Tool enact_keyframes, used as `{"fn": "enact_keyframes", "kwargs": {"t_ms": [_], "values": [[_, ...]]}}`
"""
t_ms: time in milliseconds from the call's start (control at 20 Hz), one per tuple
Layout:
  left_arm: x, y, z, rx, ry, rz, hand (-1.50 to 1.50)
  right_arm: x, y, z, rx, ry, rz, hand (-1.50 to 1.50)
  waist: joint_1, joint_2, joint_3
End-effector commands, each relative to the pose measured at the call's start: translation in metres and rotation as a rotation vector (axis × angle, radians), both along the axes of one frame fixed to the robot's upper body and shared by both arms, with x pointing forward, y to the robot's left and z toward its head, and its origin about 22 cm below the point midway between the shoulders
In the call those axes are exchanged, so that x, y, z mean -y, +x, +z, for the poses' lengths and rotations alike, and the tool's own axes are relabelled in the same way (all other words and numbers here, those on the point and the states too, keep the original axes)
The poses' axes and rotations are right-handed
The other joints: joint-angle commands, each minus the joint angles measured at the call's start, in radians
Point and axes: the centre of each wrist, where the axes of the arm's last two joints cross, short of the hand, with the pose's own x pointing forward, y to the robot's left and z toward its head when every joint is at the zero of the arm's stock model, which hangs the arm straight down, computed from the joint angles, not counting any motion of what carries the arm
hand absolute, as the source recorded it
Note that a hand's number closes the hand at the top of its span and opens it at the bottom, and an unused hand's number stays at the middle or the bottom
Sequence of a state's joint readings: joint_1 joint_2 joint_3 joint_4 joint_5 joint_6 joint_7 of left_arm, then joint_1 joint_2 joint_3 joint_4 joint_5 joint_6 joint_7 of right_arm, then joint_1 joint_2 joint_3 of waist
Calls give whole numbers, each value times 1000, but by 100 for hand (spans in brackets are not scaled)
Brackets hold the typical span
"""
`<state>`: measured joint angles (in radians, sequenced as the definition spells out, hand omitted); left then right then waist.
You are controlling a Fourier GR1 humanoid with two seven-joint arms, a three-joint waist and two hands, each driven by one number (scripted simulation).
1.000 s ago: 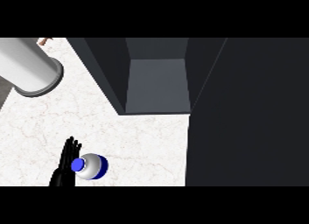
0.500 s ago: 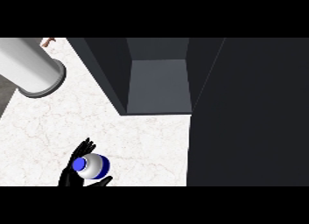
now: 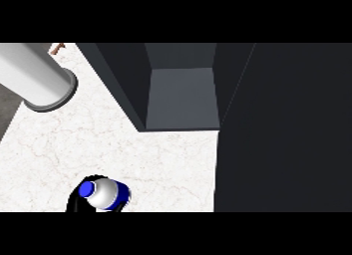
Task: Pick up the bottled water, place it into the cabinet and close the cabinet
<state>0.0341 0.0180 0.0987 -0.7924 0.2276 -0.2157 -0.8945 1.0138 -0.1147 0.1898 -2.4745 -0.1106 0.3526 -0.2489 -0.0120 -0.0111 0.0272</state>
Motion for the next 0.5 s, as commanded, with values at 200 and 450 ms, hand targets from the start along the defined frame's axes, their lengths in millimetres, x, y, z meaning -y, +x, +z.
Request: {"fn": "enact_keyframes", "kwargs": {"t_ms": [200,450], "values": [[8,24,2,52,-44,-62,150,-2,-3,16,38,15,11,-150,-8,11,-29],[29,48,15,51,-23,-81,150,0,-5,24,13,12,16,-150,-11,12,-29]]}}
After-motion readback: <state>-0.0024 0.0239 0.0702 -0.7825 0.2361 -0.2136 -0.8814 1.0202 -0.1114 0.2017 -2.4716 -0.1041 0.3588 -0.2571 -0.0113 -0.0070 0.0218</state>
